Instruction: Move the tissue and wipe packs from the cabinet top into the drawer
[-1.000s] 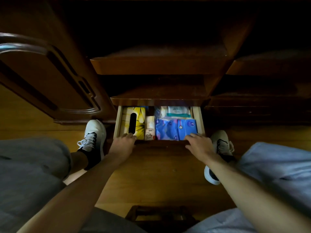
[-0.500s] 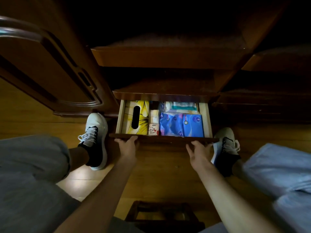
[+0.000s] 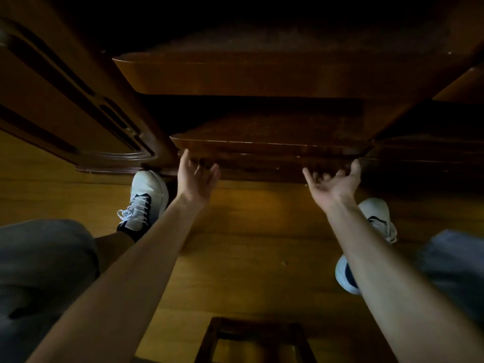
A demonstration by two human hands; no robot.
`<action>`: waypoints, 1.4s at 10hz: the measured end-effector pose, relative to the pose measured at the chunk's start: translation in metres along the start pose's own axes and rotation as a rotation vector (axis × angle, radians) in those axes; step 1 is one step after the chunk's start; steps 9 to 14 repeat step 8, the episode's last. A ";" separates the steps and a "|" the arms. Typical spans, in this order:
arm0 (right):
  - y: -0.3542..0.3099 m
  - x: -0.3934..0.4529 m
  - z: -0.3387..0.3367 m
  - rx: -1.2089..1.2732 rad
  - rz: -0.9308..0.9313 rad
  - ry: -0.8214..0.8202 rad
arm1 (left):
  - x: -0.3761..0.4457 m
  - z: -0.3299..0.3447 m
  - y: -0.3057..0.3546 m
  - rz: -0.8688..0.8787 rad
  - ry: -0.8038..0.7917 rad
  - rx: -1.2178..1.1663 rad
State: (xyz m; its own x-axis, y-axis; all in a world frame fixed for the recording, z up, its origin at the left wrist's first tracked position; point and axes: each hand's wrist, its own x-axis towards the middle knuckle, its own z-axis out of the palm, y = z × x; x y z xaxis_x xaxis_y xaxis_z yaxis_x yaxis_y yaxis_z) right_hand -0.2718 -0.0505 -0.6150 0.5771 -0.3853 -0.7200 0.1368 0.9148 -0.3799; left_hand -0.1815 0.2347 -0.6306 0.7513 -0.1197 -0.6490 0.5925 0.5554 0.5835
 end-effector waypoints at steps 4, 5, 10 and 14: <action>-0.005 0.017 0.014 -0.095 -0.004 0.040 | 0.009 0.026 0.017 -0.043 0.042 0.093; -0.015 -0.005 0.015 -0.364 -0.043 0.135 | -0.009 0.039 0.030 -0.047 0.120 0.127; -0.083 -0.165 0.063 -0.970 -0.352 -0.521 | -0.114 0.002 0.120 0.042 -0.172 0.785; -0.083 -0.165 0.063 -0.970 -0.352 -0.521 | -0.114 0.002 0.120 0.042 -0.172 0.785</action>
